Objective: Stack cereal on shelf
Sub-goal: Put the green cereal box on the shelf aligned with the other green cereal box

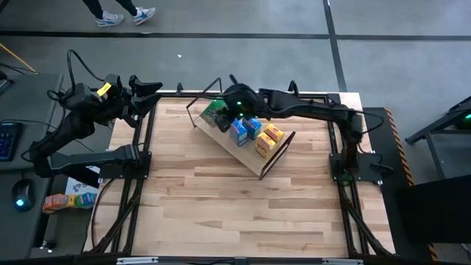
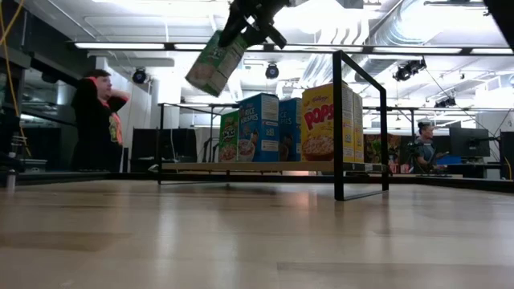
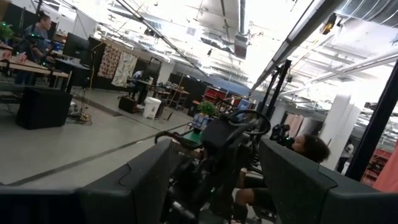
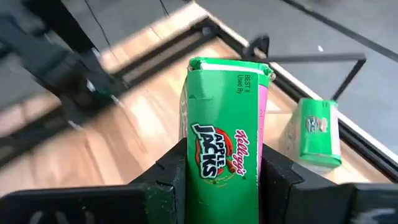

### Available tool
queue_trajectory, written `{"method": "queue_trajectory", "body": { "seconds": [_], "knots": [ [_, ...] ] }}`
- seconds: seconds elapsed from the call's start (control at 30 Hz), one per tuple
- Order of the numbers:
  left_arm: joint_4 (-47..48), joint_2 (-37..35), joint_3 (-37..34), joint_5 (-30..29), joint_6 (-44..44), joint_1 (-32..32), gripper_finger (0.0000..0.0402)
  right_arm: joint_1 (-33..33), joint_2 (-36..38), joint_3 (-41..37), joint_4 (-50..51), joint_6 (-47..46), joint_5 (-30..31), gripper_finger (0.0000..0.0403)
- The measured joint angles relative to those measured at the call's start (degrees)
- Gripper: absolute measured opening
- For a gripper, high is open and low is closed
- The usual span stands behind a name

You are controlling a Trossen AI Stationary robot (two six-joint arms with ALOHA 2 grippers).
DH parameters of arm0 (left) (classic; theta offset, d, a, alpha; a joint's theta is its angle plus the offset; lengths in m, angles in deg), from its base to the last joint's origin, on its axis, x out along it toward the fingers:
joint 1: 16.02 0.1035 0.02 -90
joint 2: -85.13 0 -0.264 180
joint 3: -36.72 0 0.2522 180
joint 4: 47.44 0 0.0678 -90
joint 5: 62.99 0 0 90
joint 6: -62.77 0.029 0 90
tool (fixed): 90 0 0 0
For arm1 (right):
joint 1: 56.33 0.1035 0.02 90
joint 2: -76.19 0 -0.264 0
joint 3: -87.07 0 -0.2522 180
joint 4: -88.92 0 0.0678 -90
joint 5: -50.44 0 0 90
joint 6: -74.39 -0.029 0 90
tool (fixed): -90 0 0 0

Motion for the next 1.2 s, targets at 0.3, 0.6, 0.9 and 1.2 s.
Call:
{"method": "queue_trajectory", "body": {
  "seconds": [0.3,0.6,0.9,1.2],
  "knots": [
    [0.00,0.00,0.00,-0.07,0.04,0.00,0.0232,-0.45,-12.81,15.61,11.63,2.00,2.09,0.0113],
    [0.00,0.00,0.00,-0.12,0.04,0.00,0.0232,-2.60,-21.16,23.03,16.37,3.38,3.05,0.0113],
    [0.00,0.00,0.00,-0.12,0.07,-0.01,0.0232,-3.66,-22.65,23.64,18.91,3.23,4.09,0.0113],
    [0.00,0.00,0.00,-0.09,0.11,0.01,0.0232,-3.66,-22.67,23.64,20.44,3.42,7.18,0.0113]
  ]
}}
